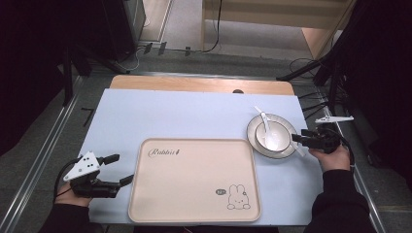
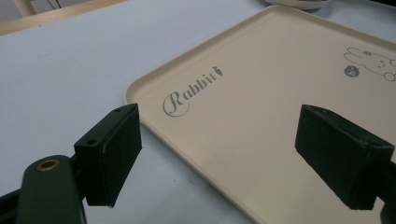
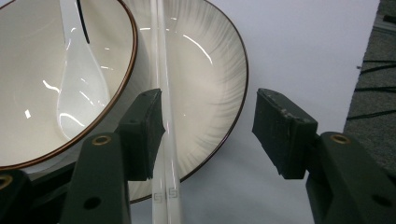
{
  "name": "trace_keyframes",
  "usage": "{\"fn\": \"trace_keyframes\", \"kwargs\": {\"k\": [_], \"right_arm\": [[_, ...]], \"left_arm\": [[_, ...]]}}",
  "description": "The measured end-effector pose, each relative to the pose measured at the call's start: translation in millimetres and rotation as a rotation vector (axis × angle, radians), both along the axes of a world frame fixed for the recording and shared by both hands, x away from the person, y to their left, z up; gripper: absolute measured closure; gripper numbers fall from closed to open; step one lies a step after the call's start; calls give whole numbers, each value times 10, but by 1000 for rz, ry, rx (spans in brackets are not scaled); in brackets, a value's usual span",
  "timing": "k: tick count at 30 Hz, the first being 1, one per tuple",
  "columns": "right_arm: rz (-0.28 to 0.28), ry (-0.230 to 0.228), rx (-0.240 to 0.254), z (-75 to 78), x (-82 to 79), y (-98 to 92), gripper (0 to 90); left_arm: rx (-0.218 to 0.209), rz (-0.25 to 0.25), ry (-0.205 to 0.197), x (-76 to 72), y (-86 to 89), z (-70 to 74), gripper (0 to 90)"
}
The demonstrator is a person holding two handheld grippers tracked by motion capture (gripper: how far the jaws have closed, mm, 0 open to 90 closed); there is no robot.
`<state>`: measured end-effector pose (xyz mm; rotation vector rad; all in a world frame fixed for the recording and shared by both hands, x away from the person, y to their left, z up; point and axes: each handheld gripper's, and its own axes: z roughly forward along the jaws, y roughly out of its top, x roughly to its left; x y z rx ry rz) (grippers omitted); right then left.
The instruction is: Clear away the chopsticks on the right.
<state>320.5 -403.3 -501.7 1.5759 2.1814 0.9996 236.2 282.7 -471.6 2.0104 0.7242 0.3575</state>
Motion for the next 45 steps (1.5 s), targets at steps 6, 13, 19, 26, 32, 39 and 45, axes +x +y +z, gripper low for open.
{"fn": "trace_keyframes", "kwargs": {"k": [6, 13, 19, 26, 32, 39, 45], "right_arm": [[23, 27, 7, -28, 19, 49, 574], [30, 48, 25, -60, 41, 55, 685], [54, 81, 24, -136, 100, 71, 769], [58, 96, 28, -170, 134, 68, 840], [31, 116, 47, -129, 139, 59, 846], [-20, 78, 66, 25, 110, 30, 848], [-112, 85, 101, 222, 50, 22, 849]], "left_arm": [[0, 1, 0, 0, -1, -1, 151], [3, -2, 2, 2, -1, -1, 151], [3, 0, 1, 0, -4, 0, 151], [2, -2, 1, 2, -4, -2, 151], [4, -1, 0, 1, -4, 0, 151], [4, 1, 0, 0, -3, 0, 151], [2, 1, -1, -1, -1, 0, 152]]}}
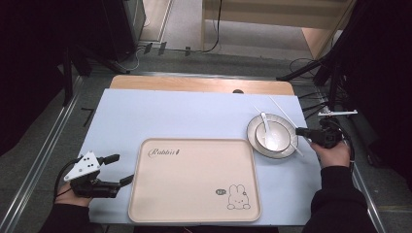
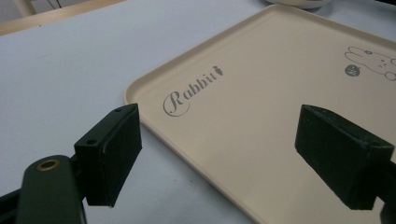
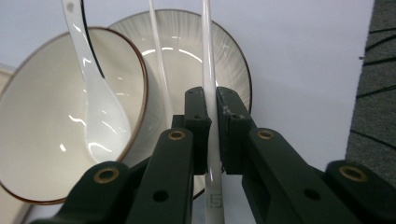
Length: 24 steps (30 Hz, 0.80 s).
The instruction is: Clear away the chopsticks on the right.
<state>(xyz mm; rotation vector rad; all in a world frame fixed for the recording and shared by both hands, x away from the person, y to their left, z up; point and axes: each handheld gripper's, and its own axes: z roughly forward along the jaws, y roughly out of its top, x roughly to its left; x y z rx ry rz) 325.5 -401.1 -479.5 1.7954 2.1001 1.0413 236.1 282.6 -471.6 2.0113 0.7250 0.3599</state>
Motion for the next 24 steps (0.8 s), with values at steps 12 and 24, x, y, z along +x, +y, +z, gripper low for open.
{"fn": "trace_keyframes", "kwargs": {"k": [12, 24], "right_arm": [[-16, -78, 4, 375, -276, 345, 849], [32, -80, 17, 418, -681, 697, 848]], "left_arm": [[-4, -3, -3, -7, 1, 5, 152], [-4, -1, -6, -8, 0, 6, 152]]}}
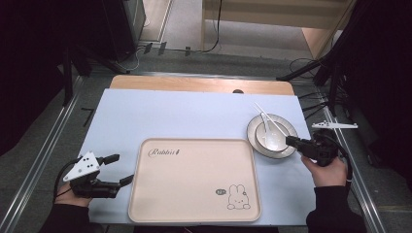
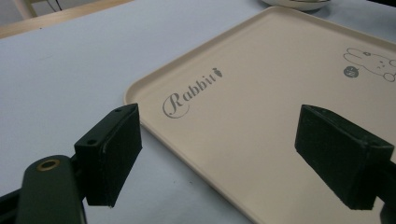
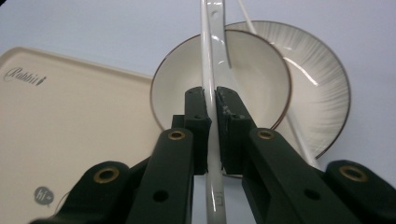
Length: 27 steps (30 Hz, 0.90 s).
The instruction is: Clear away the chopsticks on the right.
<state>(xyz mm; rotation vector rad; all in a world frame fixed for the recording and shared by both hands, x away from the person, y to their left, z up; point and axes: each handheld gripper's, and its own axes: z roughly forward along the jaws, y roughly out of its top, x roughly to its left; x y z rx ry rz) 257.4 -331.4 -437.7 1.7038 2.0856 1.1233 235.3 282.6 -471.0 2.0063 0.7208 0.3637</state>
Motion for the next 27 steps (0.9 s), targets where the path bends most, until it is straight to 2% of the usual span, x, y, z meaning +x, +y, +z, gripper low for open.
{"fn": "trace_keyframes", "kwargs": {"k": [5, 8, 13, 16, 22, 27], "right_arm": [[37, 13, -7, -34, -122, 171, 848], [46, 29, -20, -55, -178, 289, 848], [60, 29, -48, -93, -270, 449, 848], [76, 28, -45, -138, -325, 532, 848], [86, 57, -22, -210, -456, 673, 848], [108, 95, -43, -325, -531, 817, 848]], "left_arm": [[-5, -2, -4, 4, 4, 2, 152], [-23, -1, -3, 9, 17, 13, 152], [-24, -1, -4, 16, 10, 12, 152], [-22, -3, -6, 25, 7, 13, 152], [-12, -12, -6, 39, -12, 12, 152], [-15, -19, -9, 52, -29, 15, 152]]}}
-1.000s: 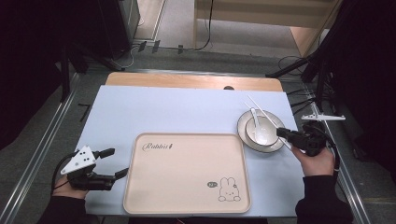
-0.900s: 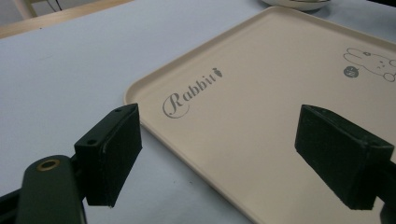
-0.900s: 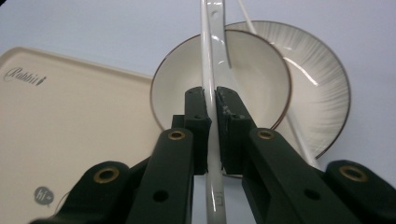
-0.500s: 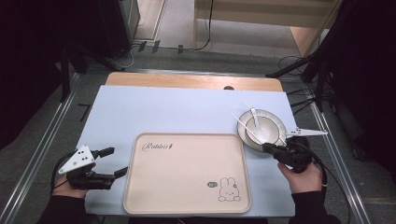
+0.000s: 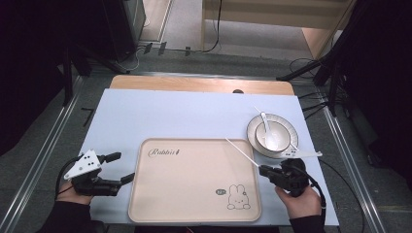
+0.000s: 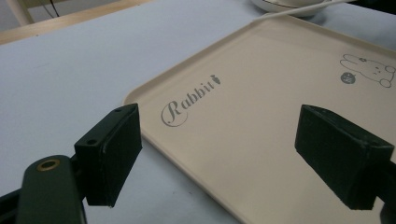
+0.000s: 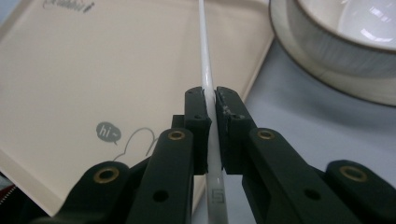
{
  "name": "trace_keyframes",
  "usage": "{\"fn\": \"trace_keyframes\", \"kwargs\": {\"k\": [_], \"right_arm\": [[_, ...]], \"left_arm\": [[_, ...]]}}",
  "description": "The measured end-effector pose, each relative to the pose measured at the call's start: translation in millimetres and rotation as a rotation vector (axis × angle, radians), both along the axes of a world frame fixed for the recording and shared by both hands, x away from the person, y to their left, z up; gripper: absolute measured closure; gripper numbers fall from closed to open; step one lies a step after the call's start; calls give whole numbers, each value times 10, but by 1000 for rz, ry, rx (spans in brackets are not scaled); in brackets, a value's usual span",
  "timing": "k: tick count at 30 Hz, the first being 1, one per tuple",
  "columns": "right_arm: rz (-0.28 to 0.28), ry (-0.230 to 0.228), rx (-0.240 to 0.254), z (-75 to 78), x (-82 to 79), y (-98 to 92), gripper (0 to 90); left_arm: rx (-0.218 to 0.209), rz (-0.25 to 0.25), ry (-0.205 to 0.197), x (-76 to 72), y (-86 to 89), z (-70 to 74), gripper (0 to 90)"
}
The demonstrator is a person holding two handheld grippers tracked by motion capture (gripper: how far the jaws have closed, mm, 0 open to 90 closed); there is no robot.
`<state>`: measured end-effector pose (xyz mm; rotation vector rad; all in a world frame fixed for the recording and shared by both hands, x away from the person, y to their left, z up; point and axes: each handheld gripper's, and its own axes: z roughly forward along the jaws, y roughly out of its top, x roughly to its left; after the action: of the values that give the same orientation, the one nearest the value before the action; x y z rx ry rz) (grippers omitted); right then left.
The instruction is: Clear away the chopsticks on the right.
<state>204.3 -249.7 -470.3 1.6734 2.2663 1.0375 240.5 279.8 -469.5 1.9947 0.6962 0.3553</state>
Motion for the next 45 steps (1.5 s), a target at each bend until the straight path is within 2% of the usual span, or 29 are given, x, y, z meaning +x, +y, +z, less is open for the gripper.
{"fn": "trace_keyframes", "kwargs": {"k": [2, 5, 8, 10, 14, 17, 22, 25, 28, 32, 37, 38, 40, 41, 43, 45], "right_arm": [[4, 12, -27, -73, -12, 77, 847], [-1, 30, -35, -162, -19, 159, 846], [-15, 61, -26, -254, -31, 210, 840], [-26, 81, 4, -291, -43, 220, 840], [-28, 83, -4, -346, -69, 279, 838], [-12, 83, -29, -412, -88, 357, 837], [4, 95, -29, -522, -118, 477, 836], [2, 89, -28, -522, -106, 490, 834], [7, 84, -12, -534, -95, 466, 794], [19, 83, -24, -509, -92, 487, 744], [21, 19, 9, -347, -86, 424, 630], [47, -15, 10, -312, -80, 395, 598], [81, -58, 22, -279, -68, 366, 510], [102, -71, 32, -262, -49, 348, 500], [128, -47, 57, -242, -5, 333, 446], [149, -47, 74, -226, 26, 321, 421]], "left_arm": [[1, -4, 0, 4, -11, 3, 152], [2, -8, 1, 9, -23, 4, 152], [4, -9, 1, 14, -24, 1, 152], [4, -10, 1, 16, -24, 2, 152], [5, -12, -1, 16, -29, 2, 152], [4, -12, -1, 14, -30, 3, 152], [8, -16, 1, 13, -33, 2, 152], [7, -14, 1, 15, -35, -3, 152], [6, -17, 1, 15, -33, -2, 152], [10, -16, 1, 12, -34, 1, 152], [6, -13, 2, 16, -36, -5, 153], [7, -14, 2, 17, -37, -6, 152], [7, -16, 2, 15, -38, -4, 152], [7, -17, 1, 15, -38, -4, 152], [8, -18, 2, 15, -39, -3, 152], [10, -19, 2, 15, -39, -4, 152]]}}
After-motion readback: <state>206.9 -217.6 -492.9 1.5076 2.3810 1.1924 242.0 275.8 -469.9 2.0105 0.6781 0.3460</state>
